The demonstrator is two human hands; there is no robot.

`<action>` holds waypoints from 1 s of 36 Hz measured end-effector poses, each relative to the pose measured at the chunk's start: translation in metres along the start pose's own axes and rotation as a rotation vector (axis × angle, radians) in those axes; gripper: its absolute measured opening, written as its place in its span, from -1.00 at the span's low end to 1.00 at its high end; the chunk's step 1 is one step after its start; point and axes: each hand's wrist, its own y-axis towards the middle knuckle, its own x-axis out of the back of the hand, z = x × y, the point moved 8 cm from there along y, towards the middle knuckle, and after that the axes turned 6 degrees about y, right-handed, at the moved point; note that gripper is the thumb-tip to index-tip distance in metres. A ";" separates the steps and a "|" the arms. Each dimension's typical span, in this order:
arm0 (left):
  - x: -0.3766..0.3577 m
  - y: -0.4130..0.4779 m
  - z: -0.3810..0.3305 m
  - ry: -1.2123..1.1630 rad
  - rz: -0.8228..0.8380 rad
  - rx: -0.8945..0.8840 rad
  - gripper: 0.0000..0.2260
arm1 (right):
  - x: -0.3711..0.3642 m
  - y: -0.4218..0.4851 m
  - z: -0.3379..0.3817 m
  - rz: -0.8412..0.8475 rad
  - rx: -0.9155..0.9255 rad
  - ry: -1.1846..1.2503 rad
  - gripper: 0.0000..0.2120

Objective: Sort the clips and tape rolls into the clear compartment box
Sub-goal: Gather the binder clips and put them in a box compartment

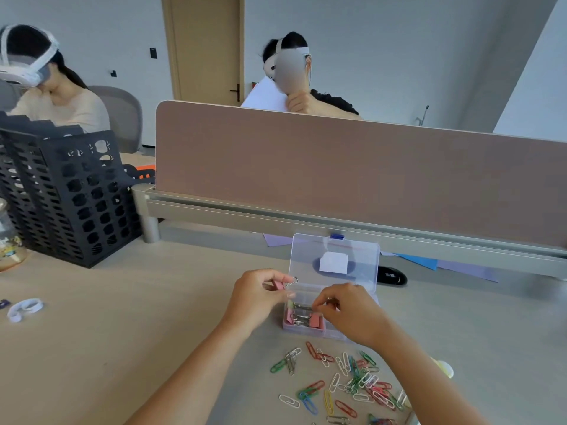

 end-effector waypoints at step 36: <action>-0.005 -0.008 -0.016 0.635 0.024 -0.367 -0.59 | -0.022 0.019 0.029 0.119 0.051 -0.145 -0.73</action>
